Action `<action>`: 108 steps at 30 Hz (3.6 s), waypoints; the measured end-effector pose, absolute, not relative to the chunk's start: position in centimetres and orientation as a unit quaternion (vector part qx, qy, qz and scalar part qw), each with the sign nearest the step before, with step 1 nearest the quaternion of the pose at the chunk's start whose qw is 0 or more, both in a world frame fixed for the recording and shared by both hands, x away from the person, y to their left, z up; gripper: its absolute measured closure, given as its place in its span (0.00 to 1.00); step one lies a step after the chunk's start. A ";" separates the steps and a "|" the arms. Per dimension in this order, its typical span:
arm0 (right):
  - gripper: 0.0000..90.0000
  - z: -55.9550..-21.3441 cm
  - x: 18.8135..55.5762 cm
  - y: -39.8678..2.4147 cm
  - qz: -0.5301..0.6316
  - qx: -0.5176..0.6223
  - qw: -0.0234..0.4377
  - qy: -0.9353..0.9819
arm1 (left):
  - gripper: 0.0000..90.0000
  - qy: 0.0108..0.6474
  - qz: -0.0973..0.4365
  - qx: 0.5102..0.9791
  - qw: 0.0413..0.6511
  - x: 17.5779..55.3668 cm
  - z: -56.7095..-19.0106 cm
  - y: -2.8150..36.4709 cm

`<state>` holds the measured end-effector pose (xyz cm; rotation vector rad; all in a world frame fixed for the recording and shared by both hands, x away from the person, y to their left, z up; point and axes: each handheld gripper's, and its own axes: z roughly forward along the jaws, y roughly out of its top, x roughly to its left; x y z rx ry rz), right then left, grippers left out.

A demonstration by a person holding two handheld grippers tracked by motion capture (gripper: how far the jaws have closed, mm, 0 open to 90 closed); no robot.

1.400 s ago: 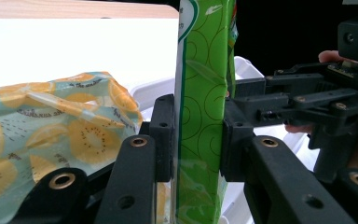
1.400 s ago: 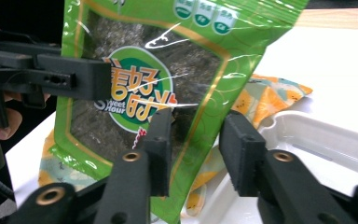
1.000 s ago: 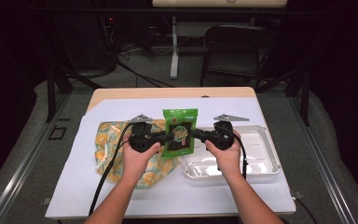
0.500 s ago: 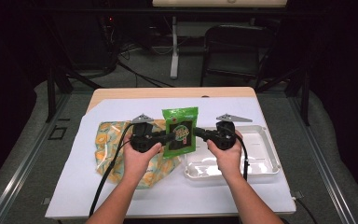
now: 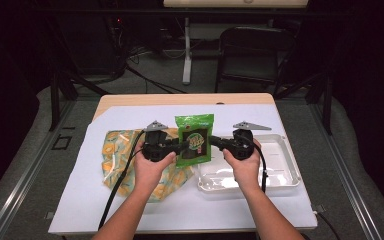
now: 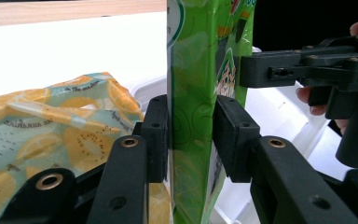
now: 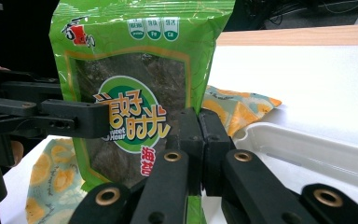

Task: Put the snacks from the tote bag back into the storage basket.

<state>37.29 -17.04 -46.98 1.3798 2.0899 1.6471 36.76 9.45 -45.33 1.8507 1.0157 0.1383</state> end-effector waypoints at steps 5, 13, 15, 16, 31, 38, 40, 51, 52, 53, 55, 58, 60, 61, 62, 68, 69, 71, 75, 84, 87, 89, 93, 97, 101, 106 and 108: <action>1.00 -46.9 37.3 -17.3 0.547 0.460 0.076 0.696 | 0.73 0.414 0.080 0.765 0.486 36.8 -45.3 9.1; 1.00 -46.9 37.4 -17.4 0.544 0.465 0.085 0.693 | 0.71 0.415 0.101 0.767 0.478 36.9 -45.5 8.6; 1.00 -47.0 37.5 -17.5 0.542 0.468 0.088 0.692 | 0.69 0.417 0.109 0.766 0.477 37.0 -45.7 8.5; 1.00 -47.0 37.5 -17.6 0.542 0.469 0.088 0.691 | 0.69 0.417 0.108 0.766 0.477 37.1 -45.7 8.4; 1.00 -46.8 38.1 -19.8 0.535 0.493 0.116 0.676 | 0.57 0.415 0.103 0.760 0.489 38.7 -46.0 5.2; 1.00 -46.7 38.4 -21.0 0.525 0.501 0.131 0.676 | 0.52 0.414 0.097 0.755 0.499 39.4 -46.2 3.9; 1.00 -46.6 38.5 -21.4 0.524 0.505 0.136 0.672 | 0.51 0.416 0.092 0.751 0.504 39.6 -46.3 3.6; 1.00 -47.1 38.9 -21.6 0.506 0.501 0.147 0.686 | 0.49 0.417 0.078 0.754 0.501 40.6 -47.6 2.3; 1.00 -47.1 38.9 -21.8 0.506 0.502 0.147 0.686 | 0.49 0.418 0.078 0.755 0.499 40.6 -47.7 2.3; 1.00 -47.1 39.0 -21.9 0.507 0.505 0.145 0.683 | 0.49 0.417 0.080 0.758 0.495 40.7 -47.7 2.3; 1.00 -47.2 39.1 -22.1 0.507 0.506 0.138 0.684 | 0.48 0.417 0.088 0.761 0.489 40.8 -47.8 2.4; 1.00 -47.4 39.3 -22.3 0.502 0.508 0.134 0.687 | 0.48 0.419 0.089 0.763 0.484 40.8 -47.8 2.5; 1.00 -47.6 39.5 -22.4 0.499 0.511 0.130 0.687 | 0.48 0.418 0.091 0.764 0.482 40.8 -47.8 2.5; 1.00 -47.7 39.5 -22.4 0.497 0.512 0.127 0.689 | 0.48 0.418 0.093 0.764 0.483 40.8 -47.8 2.6; 1.00 -47.8 39.6 -22.4 0.496 0.512 0.125 0.690 | 0.48 0.418 0.093 0.764 0.483 40.8 -47.7 2.6; 1.00 -48.6 40.2 -22.6 0.483 0.522 0.116 0.694 | 0.48 0.416 0.098 0.768 0.477 40.8 -47.4 3.0; 1.00 -48.8 40.3 -22.7 0.479 0.521 0.115 0.697 | 0.48 0.417 0.098 0.768 0.477 40.7 -47.4 3.1; 1.00 -49.1 40.5 -22.8 0.477 0.526 0.113 0.695 | 0.47 0.415 0.100 0.767 0.479 40.7 -47.3 3.1; 1.00 -49.6 40.9 -22.9 0.471 0.533 0.107 0.695 | 0.47 0.415 0.099 0.767 0.480 40.6 -47.2 3.2; 1.00 -50.4 41.5 -23.0 0.463 0.541 0.102 0.694 | 0.47 0.414 0.099 0.770 0.476 40.4 -47.1 3.4; 1.00 -50.4 41.6 -23.0 0.464 0.543 0.101 0.693 | 0.47 0.415 0.099 0.769 0.476 40.4 -47.1 3.5; 1.00 -50.5 41.6 -23.0 0.463 0.543 0.101 0.693 | 0.47 0.415 0.100 0.768 0.477 40.4 -47.1 3.6; 1.00 -50.5 41.7 -22.9 0.461 0.542 0.101 0.696 | 0.47 0.414 0.098 0.769 0.476 40.4 -47.0 3.8; 1.00 -50.6 41.7 -22.8 0.463 0.544 0.101 0.693 | 0.47 0.416 0.098 0.767 0.478 40.4 -47.0 3.8; 1.00 -50.8 41.7 -22.8 0.462 0.547 0.102 0.691 | 0.47 0.419 0.098 0.766 0.478 40.5 -47.2 4.0; 1.00 -51.0 41.9 -22.8 0.463 0.551 0.102 0.687 | 0.47 0.421 0.097 0.768 0.474 40.5 -47.4 4.0; 1.00 -51.1 41.9 -22.8 0.459 0.554 0.106 0.686 | 0.47 0.420 0.098 0.769 0.472 40.4 -47.4 4.0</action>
